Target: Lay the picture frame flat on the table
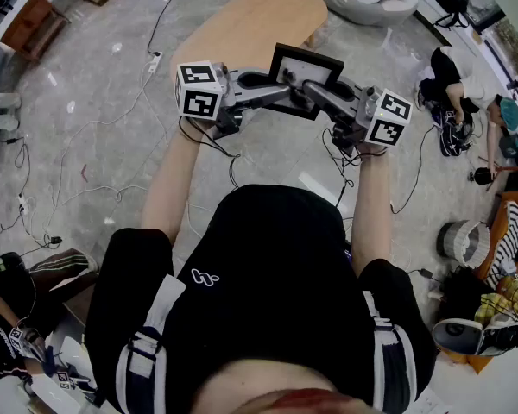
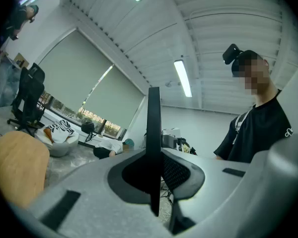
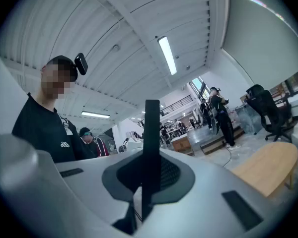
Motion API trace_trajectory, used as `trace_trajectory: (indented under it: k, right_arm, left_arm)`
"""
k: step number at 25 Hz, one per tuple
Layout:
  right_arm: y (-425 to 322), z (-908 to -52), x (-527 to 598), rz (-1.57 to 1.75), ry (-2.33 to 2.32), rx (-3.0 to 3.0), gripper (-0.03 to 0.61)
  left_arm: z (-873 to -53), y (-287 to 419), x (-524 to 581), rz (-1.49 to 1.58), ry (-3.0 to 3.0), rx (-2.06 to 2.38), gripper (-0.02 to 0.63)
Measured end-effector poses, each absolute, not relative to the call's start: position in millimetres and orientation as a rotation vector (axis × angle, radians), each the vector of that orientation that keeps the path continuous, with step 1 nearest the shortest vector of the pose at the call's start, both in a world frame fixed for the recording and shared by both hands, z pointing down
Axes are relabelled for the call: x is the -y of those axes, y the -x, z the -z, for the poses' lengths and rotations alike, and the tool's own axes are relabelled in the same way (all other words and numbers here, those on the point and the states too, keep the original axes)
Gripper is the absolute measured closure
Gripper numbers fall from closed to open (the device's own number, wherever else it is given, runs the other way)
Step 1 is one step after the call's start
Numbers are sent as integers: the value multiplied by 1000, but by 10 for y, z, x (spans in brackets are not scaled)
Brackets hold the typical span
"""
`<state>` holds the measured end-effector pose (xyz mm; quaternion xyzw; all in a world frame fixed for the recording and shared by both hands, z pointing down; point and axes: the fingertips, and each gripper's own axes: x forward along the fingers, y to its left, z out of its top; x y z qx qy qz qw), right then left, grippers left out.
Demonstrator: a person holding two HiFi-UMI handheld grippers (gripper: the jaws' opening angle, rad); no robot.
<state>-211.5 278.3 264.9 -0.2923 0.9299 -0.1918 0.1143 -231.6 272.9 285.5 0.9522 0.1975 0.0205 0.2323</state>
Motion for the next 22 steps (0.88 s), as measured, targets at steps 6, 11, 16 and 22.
trace_trajectory:
  k: [6,11,16,22]
  right_arm:
    - [2126,-2645,-2736,563,880,-2720,557]
    - [2111,-2686,-2717,562,905,-2712,558]
    - [2101,-2753,-2681,579,922,-2714,558]
    - [2009,-2881,-2606,580,895,-2717,558]
  left_arm:
    - [-2870,2334,-2690,-55,-2620,-556,569]
    - [-2920,2320,-2675,-53,-2620,-559,569]
    - [-2989,2306,-2647,-36,-2608,-542,568]
    - [-3111,2221,-2577,-25,-2634,-503,568]
